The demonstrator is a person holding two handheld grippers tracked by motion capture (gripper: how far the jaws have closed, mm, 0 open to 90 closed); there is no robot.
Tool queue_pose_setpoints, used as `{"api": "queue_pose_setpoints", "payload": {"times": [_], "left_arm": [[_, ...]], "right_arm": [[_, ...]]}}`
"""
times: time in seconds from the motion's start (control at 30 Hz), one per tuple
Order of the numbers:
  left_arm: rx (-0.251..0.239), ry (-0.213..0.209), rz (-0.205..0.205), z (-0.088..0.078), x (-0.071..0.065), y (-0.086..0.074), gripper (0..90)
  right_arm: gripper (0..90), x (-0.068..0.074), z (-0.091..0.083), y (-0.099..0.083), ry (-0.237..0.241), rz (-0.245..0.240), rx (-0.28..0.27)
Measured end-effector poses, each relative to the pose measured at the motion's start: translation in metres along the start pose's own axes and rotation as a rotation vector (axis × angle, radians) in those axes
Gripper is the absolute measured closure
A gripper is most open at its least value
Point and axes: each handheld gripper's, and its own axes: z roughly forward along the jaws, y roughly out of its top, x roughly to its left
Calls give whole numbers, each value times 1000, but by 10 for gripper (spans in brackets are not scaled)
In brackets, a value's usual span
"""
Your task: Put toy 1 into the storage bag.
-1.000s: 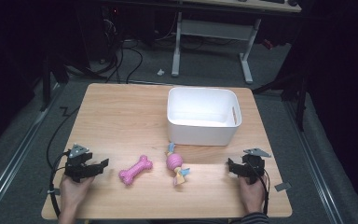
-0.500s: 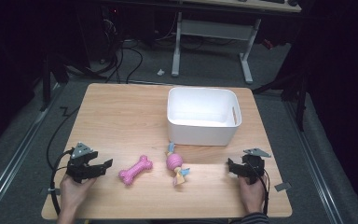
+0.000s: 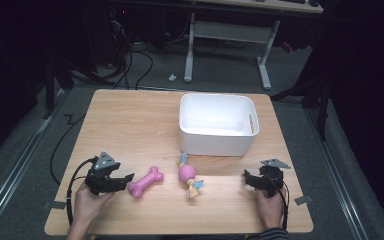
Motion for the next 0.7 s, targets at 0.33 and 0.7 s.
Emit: {"api": "queue_pose_setpoints", "payload": {"times": [0.33, 0.7], "left_arm": [[66, -45, 58, 15, -17, 12, 377], [162, -87, 99, 34, -28, 19, 433]], "right_arm": [[152, 0, 0, 0, 0, -1, 0], [152, 0, 0, 0, 4, -3, -1]]}}
